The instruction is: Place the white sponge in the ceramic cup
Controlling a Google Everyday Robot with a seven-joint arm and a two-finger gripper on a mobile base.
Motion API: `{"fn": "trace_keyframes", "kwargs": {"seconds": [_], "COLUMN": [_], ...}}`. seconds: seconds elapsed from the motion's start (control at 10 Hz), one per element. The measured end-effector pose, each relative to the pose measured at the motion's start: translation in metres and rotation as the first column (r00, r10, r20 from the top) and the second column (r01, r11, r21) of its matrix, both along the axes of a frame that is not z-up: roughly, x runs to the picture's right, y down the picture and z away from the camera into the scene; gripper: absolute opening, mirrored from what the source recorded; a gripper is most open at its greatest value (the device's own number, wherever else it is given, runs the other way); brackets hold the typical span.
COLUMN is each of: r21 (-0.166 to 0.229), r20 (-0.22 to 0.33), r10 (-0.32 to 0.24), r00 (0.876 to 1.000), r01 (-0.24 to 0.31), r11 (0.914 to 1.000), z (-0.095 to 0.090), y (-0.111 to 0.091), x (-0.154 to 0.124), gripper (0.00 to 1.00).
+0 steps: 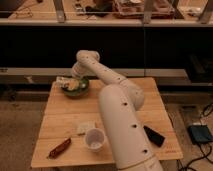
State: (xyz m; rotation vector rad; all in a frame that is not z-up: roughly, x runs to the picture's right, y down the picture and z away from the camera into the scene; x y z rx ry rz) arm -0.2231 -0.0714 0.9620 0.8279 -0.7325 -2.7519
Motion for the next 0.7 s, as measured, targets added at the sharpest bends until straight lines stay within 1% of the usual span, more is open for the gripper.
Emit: {"fn": "trace_keyframes", "kwargs": {"seconds": [0.1,0.2,0.4,0.5,0.6,0.7], "r21": [0.0,-0.001,-0.031,-0.051,-0.074,-0.087], "r20": [0.0,0.001,-0.019,-0.042,-0.078,-0.101], "r10": [-0.002,-0.008,-0.046,-0.088,-0.153,-0.194], "r00": [1.0,1.0,0.999,0.995,0.985,0.976], "r01": [0.002,0.008,0.045,0.086,0.147,0.185], "r11": [1.0,1.0,0.9985,0.995,0.9863,0.9788], "z": [0.0,-0.005,-0.034,-0.054,-0.078,-0.093], "y": [0.0,0.0,0.007,0.016,0.034,0.047], "x": [0.0,0.001,0.008,0.015,0.024,0.03], "gripper": [0.76,0.76,0.76,0.76,0.76,0.76]}}
